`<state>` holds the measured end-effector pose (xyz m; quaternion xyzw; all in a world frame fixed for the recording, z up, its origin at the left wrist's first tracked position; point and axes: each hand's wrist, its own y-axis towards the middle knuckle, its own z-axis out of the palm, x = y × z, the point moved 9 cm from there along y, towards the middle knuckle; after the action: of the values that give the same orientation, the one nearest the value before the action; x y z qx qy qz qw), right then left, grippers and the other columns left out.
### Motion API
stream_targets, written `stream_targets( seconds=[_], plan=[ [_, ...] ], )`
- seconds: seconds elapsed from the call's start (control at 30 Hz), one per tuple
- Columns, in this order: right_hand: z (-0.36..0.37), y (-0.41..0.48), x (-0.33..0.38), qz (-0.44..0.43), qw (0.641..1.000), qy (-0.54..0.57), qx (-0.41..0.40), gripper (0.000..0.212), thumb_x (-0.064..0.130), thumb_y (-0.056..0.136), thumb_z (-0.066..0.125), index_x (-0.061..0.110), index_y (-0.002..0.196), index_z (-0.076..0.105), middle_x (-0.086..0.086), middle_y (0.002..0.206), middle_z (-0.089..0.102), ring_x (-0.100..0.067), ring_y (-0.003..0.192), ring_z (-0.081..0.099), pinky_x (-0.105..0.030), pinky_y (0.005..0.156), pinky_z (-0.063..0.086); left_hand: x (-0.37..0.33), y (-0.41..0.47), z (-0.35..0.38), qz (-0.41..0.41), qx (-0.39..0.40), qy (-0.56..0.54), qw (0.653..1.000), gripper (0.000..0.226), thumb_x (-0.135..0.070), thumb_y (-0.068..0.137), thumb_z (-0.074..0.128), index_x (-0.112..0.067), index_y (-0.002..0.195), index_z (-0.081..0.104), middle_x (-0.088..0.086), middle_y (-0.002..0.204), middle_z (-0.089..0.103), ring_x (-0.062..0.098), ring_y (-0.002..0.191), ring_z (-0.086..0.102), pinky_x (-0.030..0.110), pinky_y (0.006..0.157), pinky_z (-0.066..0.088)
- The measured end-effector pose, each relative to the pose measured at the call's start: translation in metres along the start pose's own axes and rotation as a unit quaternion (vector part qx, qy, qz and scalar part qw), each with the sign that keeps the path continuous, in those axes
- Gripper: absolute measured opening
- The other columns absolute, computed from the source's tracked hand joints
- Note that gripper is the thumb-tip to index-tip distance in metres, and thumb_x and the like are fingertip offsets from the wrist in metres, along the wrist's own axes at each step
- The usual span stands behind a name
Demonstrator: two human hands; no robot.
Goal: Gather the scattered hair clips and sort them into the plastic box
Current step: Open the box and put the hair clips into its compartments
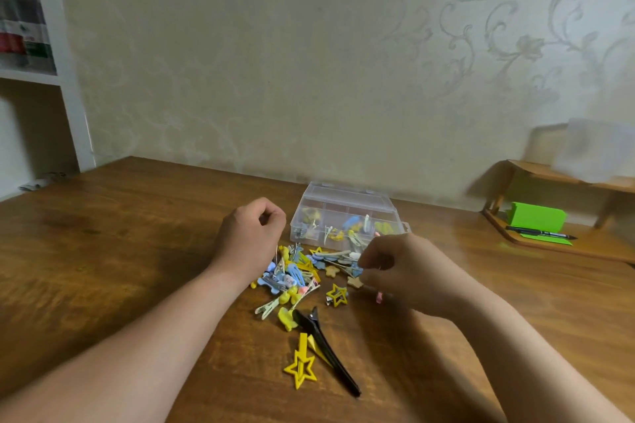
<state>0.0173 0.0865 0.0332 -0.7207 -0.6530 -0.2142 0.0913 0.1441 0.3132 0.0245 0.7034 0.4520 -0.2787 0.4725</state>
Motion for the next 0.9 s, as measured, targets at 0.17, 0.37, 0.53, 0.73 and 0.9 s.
stream_targets(
  seconds=[0.17,0.37,0.53,0.73,0.9],
  plan=[
    [0.018,0.003,0.006,-0.028,0.998,-0.043,0.029,0.019,0.048,0.093,0.075,0.039,0.110,0.077,0.018,0.097,0.069,-0.001,0.088,0.065,-0.028,0.081,0.059,0.001,0.002,0.003,-0.002,0.005,0.006,1.000,0.022,-0.019,0.104,0.058,-0.022,0.092,0.076,-0.006,0.081,0.072,0.009,0.071,0.063,0.024,0.057,0.042],
    [0.021,0.006,0.015,-0.066,0.993,-0.099,0.008,0.016,0.042,0.100,0.066,0.037,0.111,0.076,0.024,0.101,0.063,0.001,0.090,0.059,-0.017,0.074,0.050,0.002,0.002,0.006,-0.004,0.014,0.005,1.000,0.022,-0.018,0.103,0.058,-0.022,0.091,0.076,-0.007,0.077,0.070,0.007,0.065,0.058,0.024,0.055,0.040],
    [0.018,0.005,0.012,-0.055,0.993,-0.102,-0.004,0.015,0.038,0.104,0.059,0.035,0.105,0.073,0.019,0.090,0.069,0.001,0.076,0.063,-0.018,0.066,0.050,0.004,0.004,0.007,-0.006,0.018,0.001,1.000,0.022,-0.019,0.102,0.058,-0.023,0.090,0.076,-0.007,0.076,0.070,0.009,0.065,0.060,0.026,0.056,0.041],
    [-0.009,0.009,0.009,-0.030,0.993,0.041,-0.106,0.013,0.029,0.103,0.064,0.034,0.099,0.076,0.019,0.085,0.073,0.006,0.080,0.065,-0.011,0.068,0.050,0.004,0.006,0.010,-0.004,0.026,-0.002,1.000,0.022,-0.021,0.102,0.058,-0.024,0.088,0.075,-0.007,0.078,0.071,0.012,0.071,0.064,0.029,0.057,0.047],
    [-0.046,0.053,0.005,-0.004,0.985,0.088,-0.151,0.009,0.025,0.100,0.068,0.029,0.099,0.076,0.014,0.086,0.075,0.000,0.076,0.068,-0.012,0.063,0.050,0.004,0.011,0.012,-0.002,0.024,-0.009,1.000,0.022,-0.023,0.101,0.059,-0.027,0.087,0.074,-0.008,0.078,0.072,0.013,0.074,0.067,0.037,0.064,0.055]
  ],
)
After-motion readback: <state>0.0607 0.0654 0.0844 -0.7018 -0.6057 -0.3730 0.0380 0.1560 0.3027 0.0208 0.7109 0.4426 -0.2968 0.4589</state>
